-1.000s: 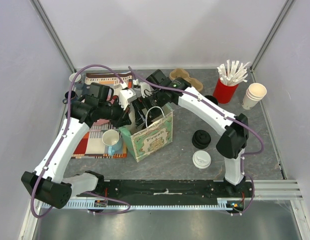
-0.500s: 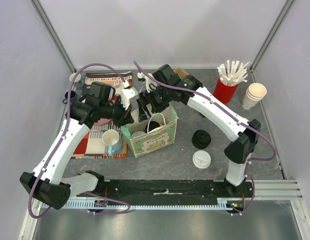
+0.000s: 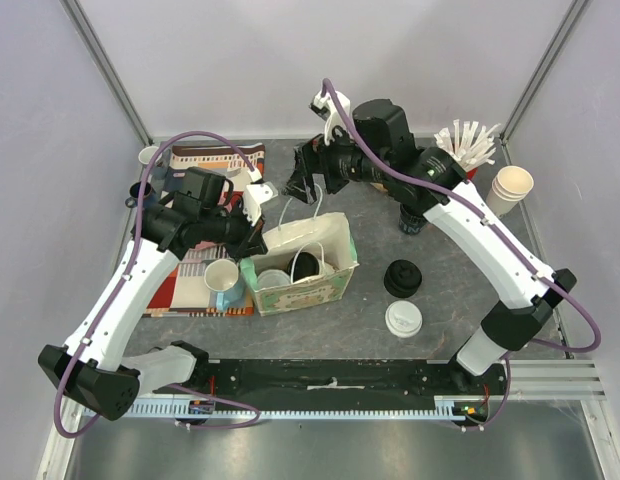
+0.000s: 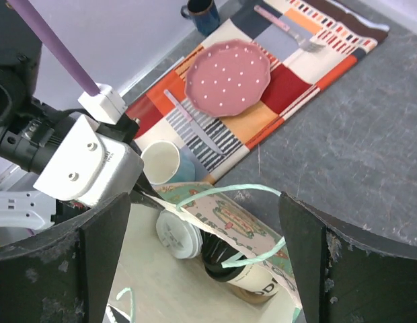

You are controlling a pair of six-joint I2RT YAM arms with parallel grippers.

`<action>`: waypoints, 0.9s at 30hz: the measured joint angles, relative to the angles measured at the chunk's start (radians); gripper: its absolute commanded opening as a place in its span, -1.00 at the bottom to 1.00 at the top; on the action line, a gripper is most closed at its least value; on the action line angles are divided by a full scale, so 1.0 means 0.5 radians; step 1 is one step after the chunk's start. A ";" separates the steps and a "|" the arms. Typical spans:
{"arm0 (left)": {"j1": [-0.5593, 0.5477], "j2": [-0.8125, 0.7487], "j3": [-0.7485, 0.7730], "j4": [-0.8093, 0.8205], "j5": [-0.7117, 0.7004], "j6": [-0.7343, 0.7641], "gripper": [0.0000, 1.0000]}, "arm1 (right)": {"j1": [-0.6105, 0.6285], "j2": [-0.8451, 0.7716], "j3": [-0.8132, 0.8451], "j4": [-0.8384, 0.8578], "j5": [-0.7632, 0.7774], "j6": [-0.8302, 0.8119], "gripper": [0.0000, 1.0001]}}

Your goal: Pack the takeout coffee

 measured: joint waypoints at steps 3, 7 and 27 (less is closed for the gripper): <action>0.000 0.000 0.000 0.000 -0.001 0.000 -0.95 | -0.004 -0.024 -0.009 0.056 0.044 0.014 0.96; 0.000 0.000 0.000 0.000 -0.001 -0.001 -0.64 | -0.046 -0.052 -0.066 0.121 0.129 0.037 0.96; 0.000 -0.036 0.092 0.021 -0.020 -0.066 0.55 | -0.358 -0.281 -0.197 0.372 0.347 0.133 0.96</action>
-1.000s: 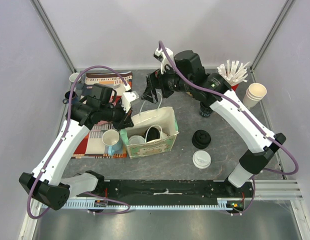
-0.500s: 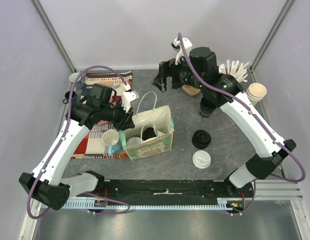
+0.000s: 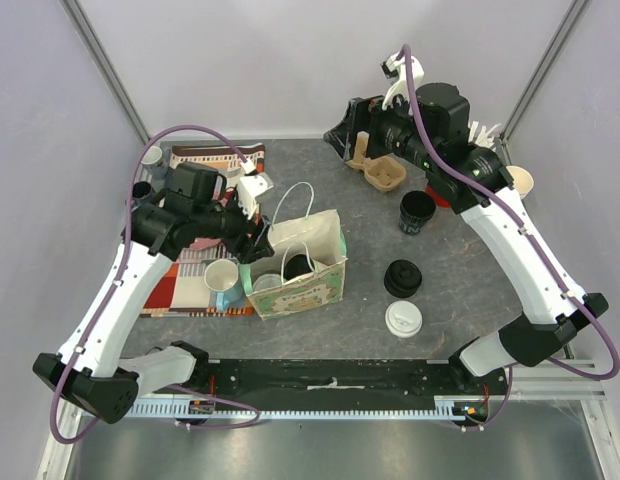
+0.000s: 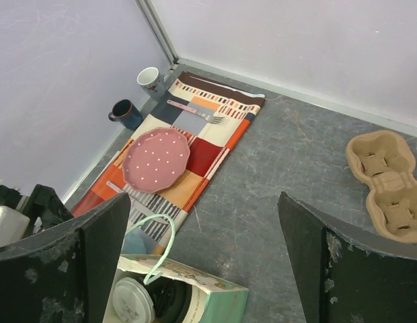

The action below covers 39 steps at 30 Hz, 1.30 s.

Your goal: Pack the takeout coffee

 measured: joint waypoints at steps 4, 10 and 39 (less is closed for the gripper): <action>0.000 -0.002 0.082 0.022 -0.021 -0.030 0.66 | -0.027 0.000 -0.007 0.011 0.000 0.027 0.96; 0.000 -0.027 0.118 0.051 -0.035 -0.043 0.69 | -0.058 0.000 -0.027 0.030 -0.001 0.050 0.96; 0.023 -0.021 -0.032 0.086 -0.150 -0.077 0.63 | 0.134 0.001 -0.115 -0.171 -0.443 -0.047 0.55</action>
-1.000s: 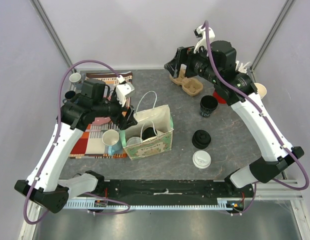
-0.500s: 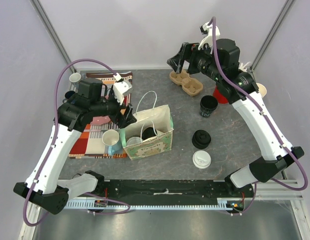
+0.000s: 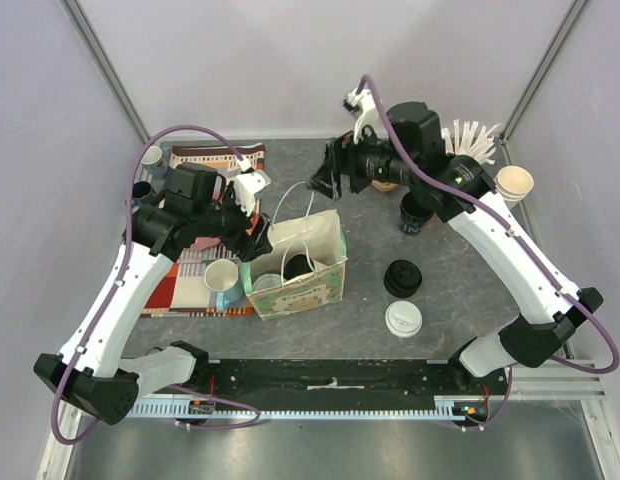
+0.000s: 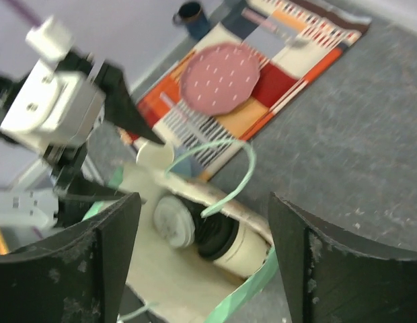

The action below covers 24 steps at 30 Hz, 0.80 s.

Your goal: Pack the takeout coffee

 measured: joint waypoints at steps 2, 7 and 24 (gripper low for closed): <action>0.000 0.020 0.001 0.002 -0.021 0.007 0.63 | 0.060 0.000 -0.002 -0.095 -0.021 -0.033 0.45; -0.021 0.107 0.002 -0.004 -0.041 0.081 0.31 | 0.127 -0.005 -0.026 -0.256 -0.063 -0.093 0.03; -0.202 -0.149 -0.098 0.040 -0.038 0.106 -0.95 | 0.554 0.013 -0.156 -0.491 -0.132 -0.369 -1.00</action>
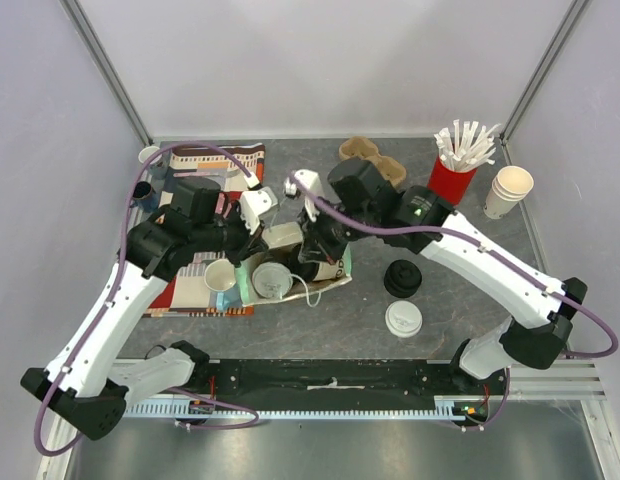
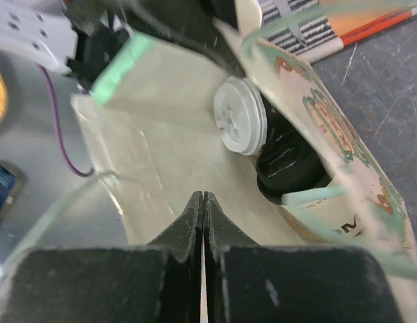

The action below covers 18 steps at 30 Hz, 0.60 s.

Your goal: Pack the takeout coffee

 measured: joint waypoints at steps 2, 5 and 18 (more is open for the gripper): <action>-0.011 -0.041 0.001 0.026 -0.044 -0.016 -0.95 | 0.066 0.001 -0.089 -0.001 0.045 -0.078 -1.00; -0.020 -0.050 0.001 0.051 -0.101 -0.053 -0.95 | 0.151 -0.014 -0.272 -0.013 0.147 -0.201 -1.00; -0.072 0.016 -0.004 0.092 -0.097 -0.249 -0.95 | 0.268 0.049 -0.422 0.089 0.542 -0.363 -0.97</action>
